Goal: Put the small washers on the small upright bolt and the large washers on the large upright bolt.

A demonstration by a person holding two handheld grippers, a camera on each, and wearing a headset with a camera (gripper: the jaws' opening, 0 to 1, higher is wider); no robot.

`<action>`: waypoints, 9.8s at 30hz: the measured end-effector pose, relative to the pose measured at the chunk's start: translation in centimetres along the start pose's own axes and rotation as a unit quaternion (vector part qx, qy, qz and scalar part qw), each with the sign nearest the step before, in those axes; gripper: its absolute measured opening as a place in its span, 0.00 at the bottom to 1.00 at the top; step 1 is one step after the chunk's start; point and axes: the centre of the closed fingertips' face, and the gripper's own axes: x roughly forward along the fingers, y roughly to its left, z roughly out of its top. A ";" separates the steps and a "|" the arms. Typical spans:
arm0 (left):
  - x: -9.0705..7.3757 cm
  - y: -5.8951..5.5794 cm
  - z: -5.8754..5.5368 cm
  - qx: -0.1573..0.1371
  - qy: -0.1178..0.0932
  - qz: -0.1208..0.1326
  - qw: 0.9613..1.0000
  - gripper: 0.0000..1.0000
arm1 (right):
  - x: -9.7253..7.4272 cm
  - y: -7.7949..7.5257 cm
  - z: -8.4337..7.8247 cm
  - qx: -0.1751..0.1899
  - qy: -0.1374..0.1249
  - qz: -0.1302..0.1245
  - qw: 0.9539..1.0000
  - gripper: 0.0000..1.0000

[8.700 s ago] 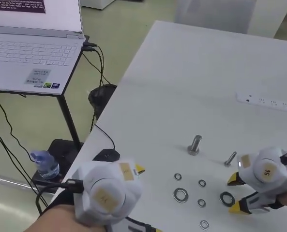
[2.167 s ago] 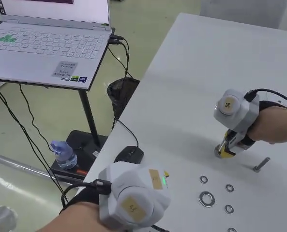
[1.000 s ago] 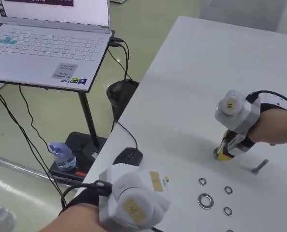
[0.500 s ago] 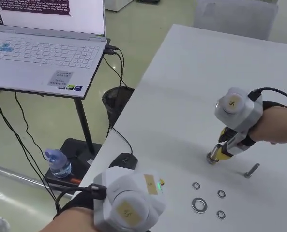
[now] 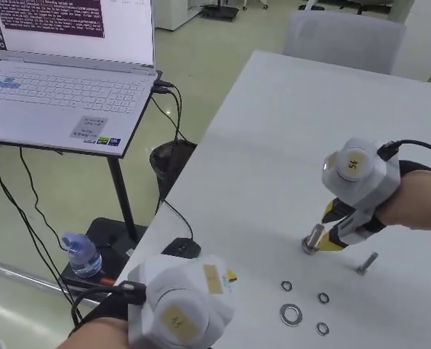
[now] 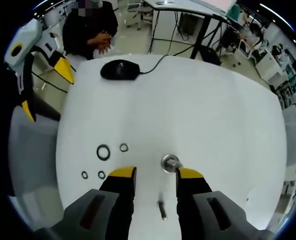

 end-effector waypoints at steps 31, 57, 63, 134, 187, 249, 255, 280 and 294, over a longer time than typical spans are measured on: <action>-1.1 -0.3 -0.3 0.004 -0.004 0.018 1.000 0.74 | 1.0 8.0 0.2 -0.017 -0.028 0.025 0.999 0.33; -2.0 -1.1 -0.6 0.016 -0.004 0.004 1.000 0.71 | 6.8 10.6 -0.7 -0.035 -0.016 0.027 0.999 0.34; -2.1 -0.9 -0.7 0.018 -0.002 0.000 1.000 0.71 | 7.6 10.5 -0.9 -0.031 -0.007 0.030 0.999 0.34; -1.4 0.2 -0.4 -0.023 -0.012 0.033 0.999 0.76 | 2.2 7.4 -5.4 0.027 0.029 0.028 0.999 0.21; 0.5 1.4 -0.5 -0.046 -0.020 0.017 0.999 0.80 | 0.4 -2.8 -1.4 0.064 0.007 -0.008 0.998 0.22; 0.1 0.6 -1.2 -0.037 -0.018 -0.006 0.999 0.76 | 7.0 -3.5 -3.0 0.060 0.060 0.011 0.996 0.22; 0.2 0.3 -1.1 -0.035 -0.014 -0.011 0.999 0.77 | 6.9 -3.5 -3.0 0.062 0.059 0.011 0.996 0.23; 0.5 0.0 -0.1 -0.030 -0.021 -0.006 0.999 0.80 | 4.1 -3.0 -2.2 0.054 0.022 -0.003 0.998 0.31; 0.5 -0.2 -0.2 -0.030 -0.024 0.003 0.999 0.84 | 1.2 -0.4 -1.4 0.038 -0.004 -0.006 0.999 0.31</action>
